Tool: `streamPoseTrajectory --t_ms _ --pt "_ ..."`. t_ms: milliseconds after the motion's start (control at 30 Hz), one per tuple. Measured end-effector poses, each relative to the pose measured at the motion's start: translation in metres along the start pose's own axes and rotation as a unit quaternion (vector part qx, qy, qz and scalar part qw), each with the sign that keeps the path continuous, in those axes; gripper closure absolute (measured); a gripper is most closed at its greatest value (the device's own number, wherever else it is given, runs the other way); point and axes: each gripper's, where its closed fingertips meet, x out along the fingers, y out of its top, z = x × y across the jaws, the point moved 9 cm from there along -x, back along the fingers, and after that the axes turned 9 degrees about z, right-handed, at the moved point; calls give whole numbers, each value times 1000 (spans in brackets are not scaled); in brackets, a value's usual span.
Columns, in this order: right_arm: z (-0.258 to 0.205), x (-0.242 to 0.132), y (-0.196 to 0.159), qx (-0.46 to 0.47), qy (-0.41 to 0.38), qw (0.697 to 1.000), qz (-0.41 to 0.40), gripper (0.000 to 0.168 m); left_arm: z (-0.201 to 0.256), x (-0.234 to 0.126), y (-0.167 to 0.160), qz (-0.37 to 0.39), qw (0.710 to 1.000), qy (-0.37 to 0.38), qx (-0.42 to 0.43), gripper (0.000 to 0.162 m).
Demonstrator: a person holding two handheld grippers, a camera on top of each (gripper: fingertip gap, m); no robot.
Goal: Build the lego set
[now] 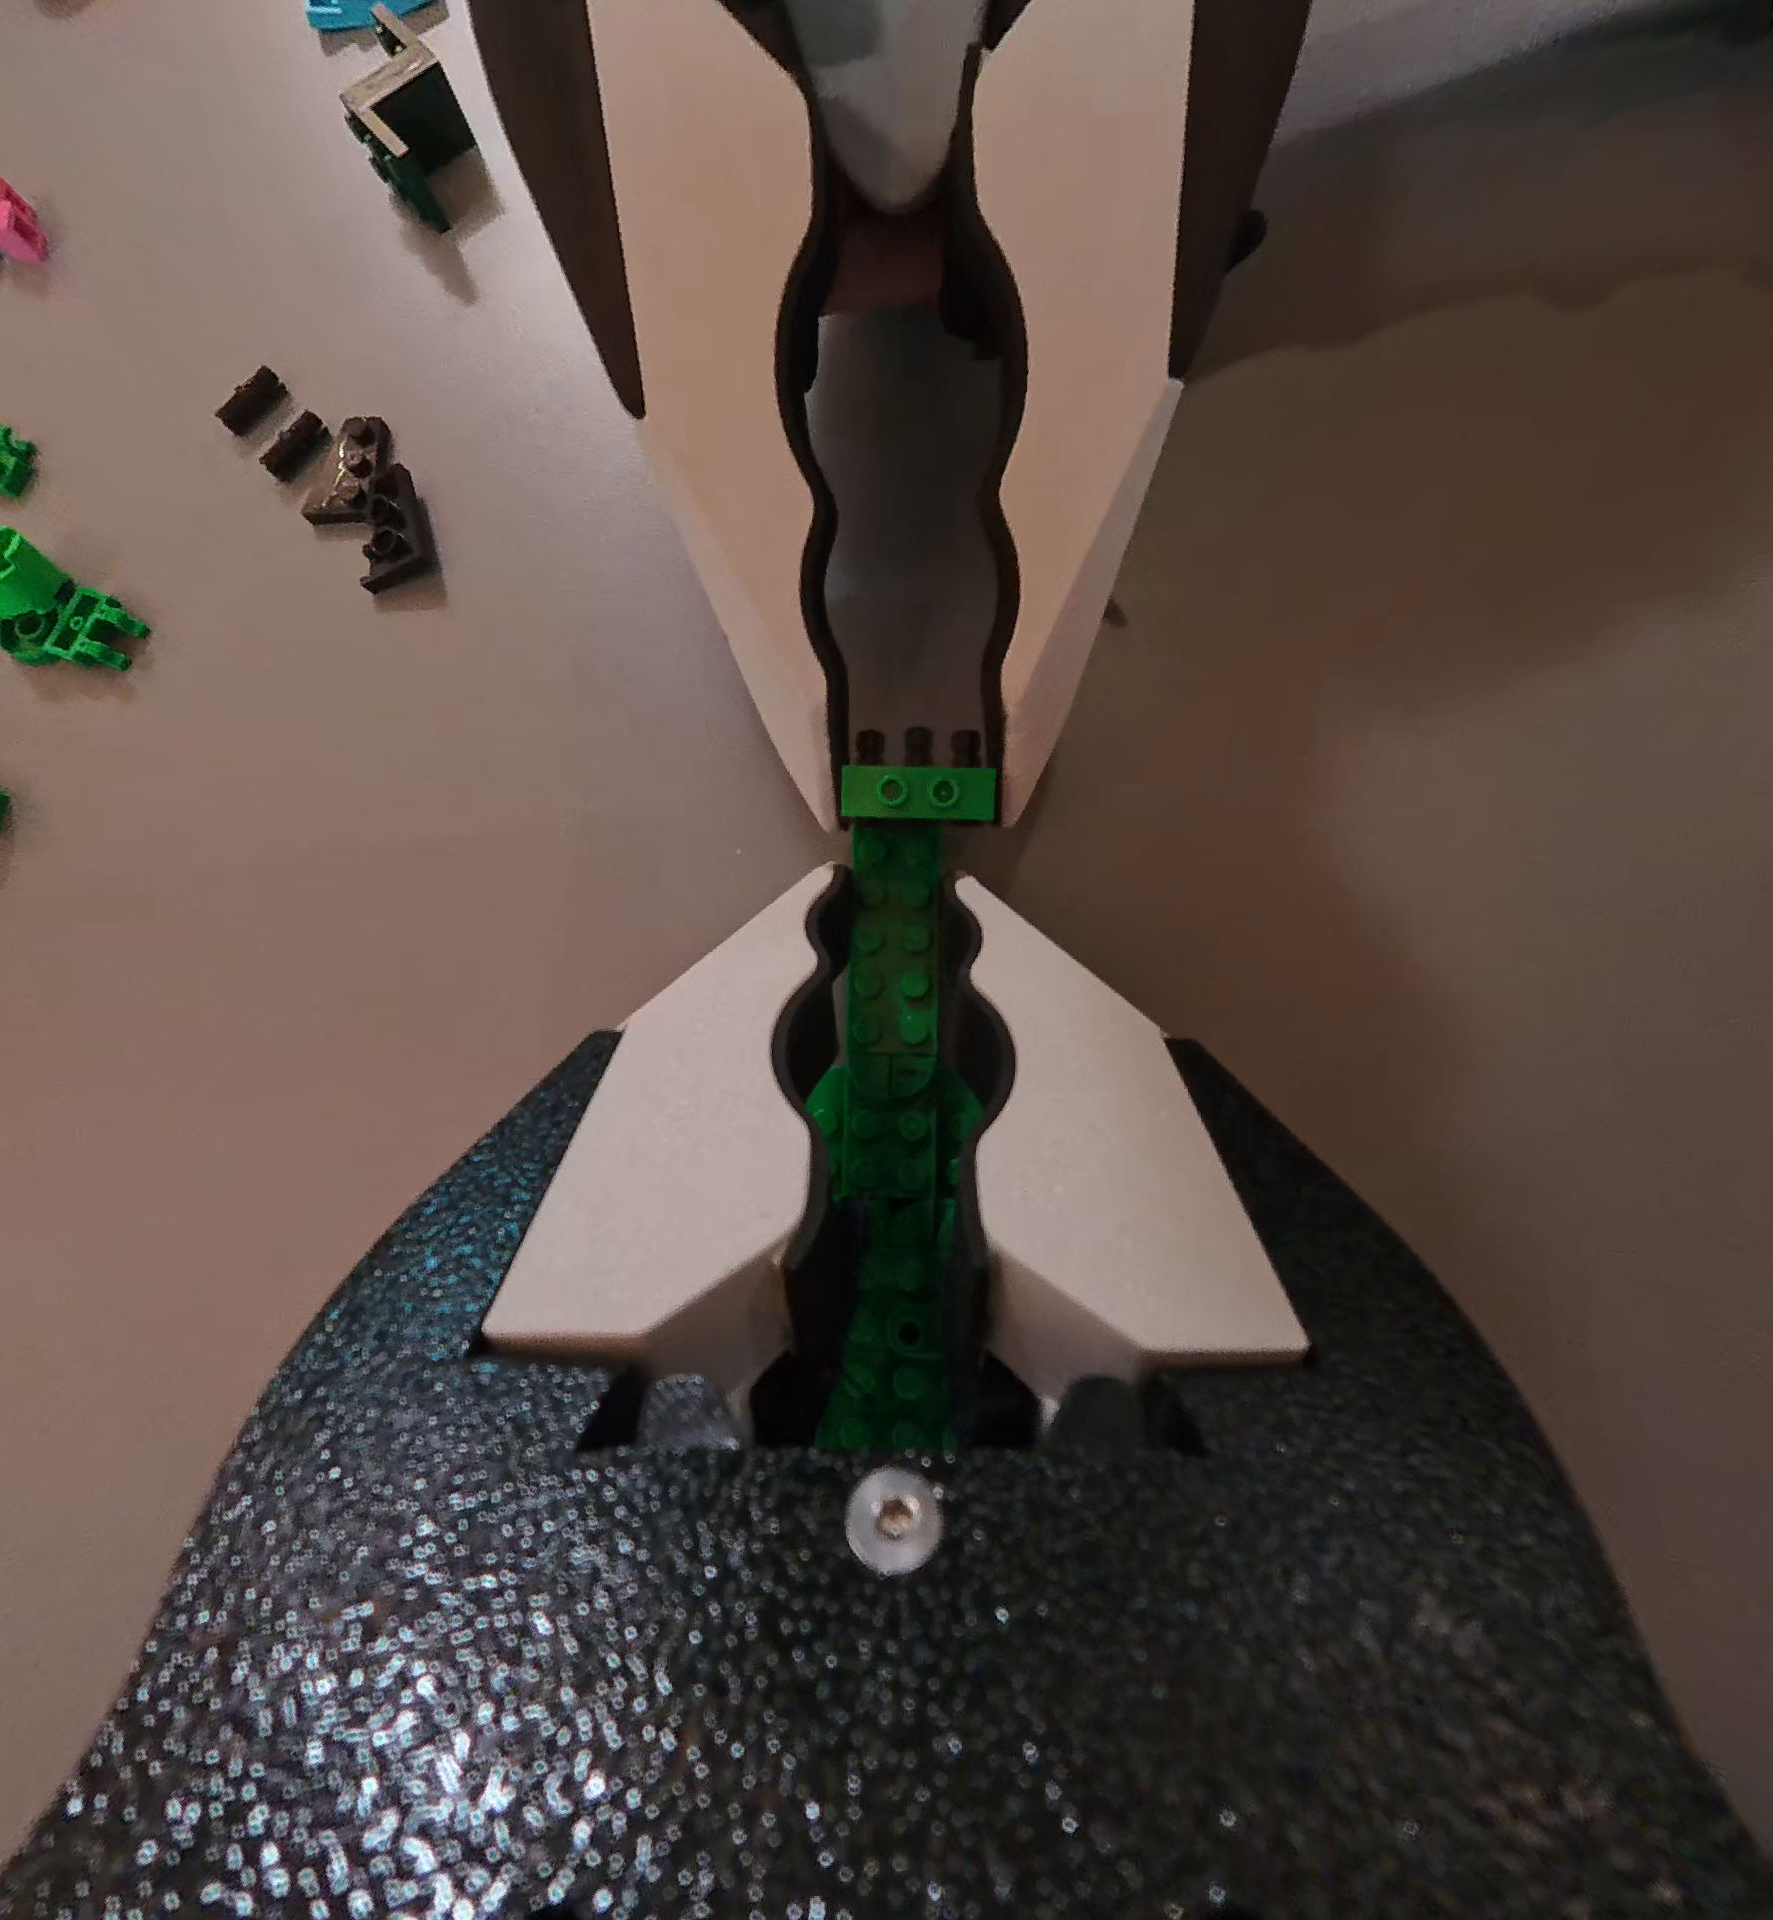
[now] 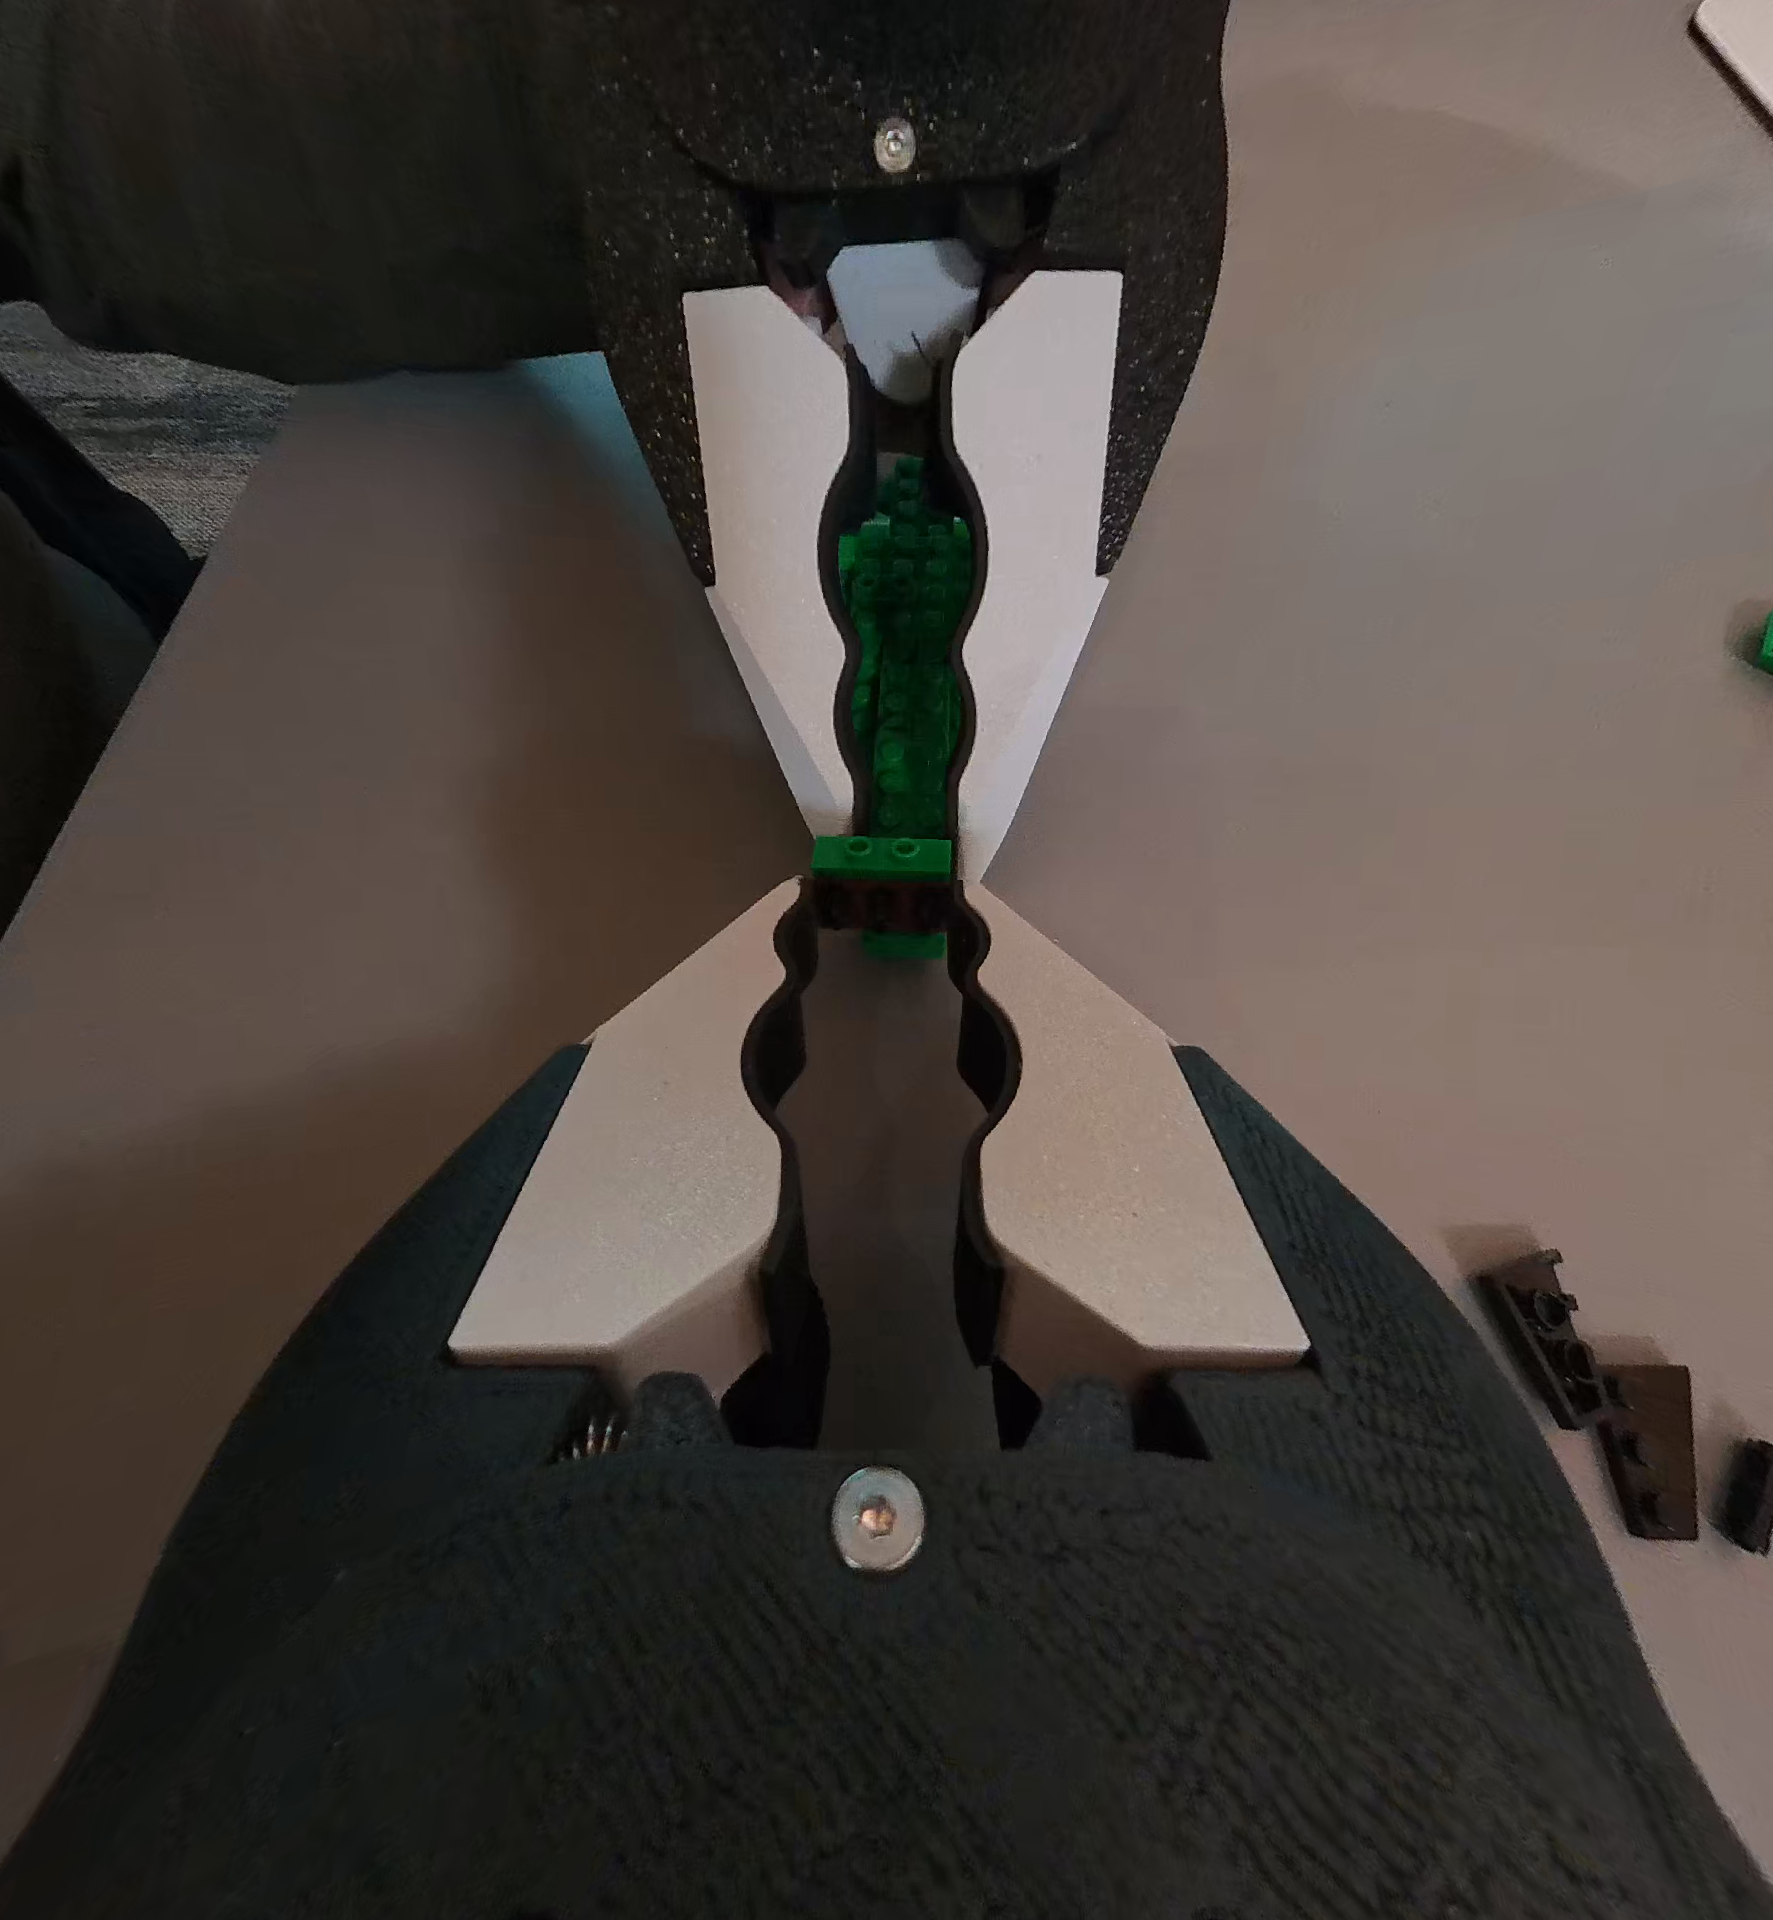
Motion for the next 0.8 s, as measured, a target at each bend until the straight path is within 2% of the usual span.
streamPoseTrajectory --t_ms 300,367,567,800 --pt "0 -4 1 8 8 1000 15 145 0 0 0 19 1000 2 -6 147" --pt "1 -10 0 14 -2 1000 23 145 -2 -3 0 26 999 2 -20 132" --pt "3 -26 -9 14 -40 999 7 145 -7 -42 12 167 983 -33 -74 103" --pt "10 -27 -15 10 -82 996 -37 145 -33 -84 2 294 950 54 -86 103"
